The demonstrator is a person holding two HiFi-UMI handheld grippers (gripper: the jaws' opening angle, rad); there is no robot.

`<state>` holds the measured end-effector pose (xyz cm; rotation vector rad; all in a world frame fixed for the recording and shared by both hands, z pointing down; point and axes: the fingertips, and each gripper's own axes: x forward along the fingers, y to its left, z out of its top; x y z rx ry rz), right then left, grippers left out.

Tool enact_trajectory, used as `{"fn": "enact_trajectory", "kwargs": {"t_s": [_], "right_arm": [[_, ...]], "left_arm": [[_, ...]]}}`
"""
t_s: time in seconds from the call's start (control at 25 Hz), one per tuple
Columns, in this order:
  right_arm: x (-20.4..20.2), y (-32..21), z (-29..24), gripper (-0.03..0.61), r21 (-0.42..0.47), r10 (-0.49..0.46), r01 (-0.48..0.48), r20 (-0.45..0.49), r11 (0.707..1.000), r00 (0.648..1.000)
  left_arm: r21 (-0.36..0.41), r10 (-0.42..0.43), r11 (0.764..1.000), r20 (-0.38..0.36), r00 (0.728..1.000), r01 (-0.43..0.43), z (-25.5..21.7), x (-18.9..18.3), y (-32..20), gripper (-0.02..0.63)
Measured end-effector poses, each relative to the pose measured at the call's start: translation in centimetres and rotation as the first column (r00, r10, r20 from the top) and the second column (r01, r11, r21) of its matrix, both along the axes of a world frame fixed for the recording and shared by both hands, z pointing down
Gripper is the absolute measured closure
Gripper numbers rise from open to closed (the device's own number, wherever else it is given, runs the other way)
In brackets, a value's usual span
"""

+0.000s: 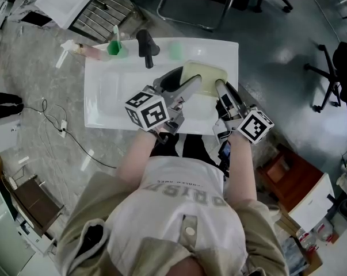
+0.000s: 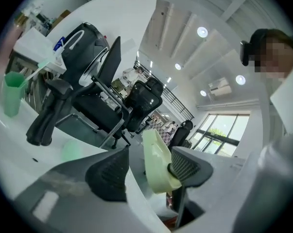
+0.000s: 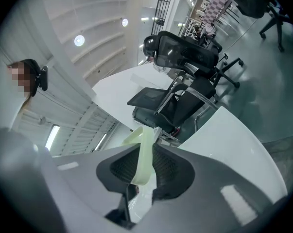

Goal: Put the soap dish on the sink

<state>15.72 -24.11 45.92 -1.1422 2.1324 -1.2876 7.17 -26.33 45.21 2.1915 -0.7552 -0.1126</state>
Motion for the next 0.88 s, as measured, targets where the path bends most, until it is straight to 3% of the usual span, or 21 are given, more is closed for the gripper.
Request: {"fn": "enact_trajectory", "kwargs": {"t_s": [0.24,0.44,0.56,0.72,0.88], "right_arm": [[0.6,-0.7,-0.1,0.511,0.007,0.007,-0.008,0.048,1.0,0.999],[1.4,-1.5,0.1,0.511,-0.007,0.001,0.0,0.06,1.0,0.998],[1.7,-1.8,0.5,0.511,-0.017,-0.022,0.023,0.04,1.0,0.999],[2.0,-2.1,0.6,0.511,-0.031,-0.055,0.055,0.021,0.998,0.998],[2.1,-2.2,0.8,0.511,-0.053,-0.095,0.095,-0.001,0.994,0.995]], "left_arm": [[0.098,0.07,0.992,0.117,0.991,-0.081,0.1,0.3,0.2,0.28],[0.21,0.123,0.961,0.268,0.956,-0.182,0.0,0.6,0.4,0.252],[0.286,0.143,0.919,0.403,0.904,-0.273,0.1,1.0,0.7,0.242],[0.342,0.15,0.849,0.576,0.804,-0.404,0.8,1.7,1.2,0.241],[0.357,0.134,0.808,0.664,0.736,-0.469,1.3,2.5,1.5,0.241]]}}
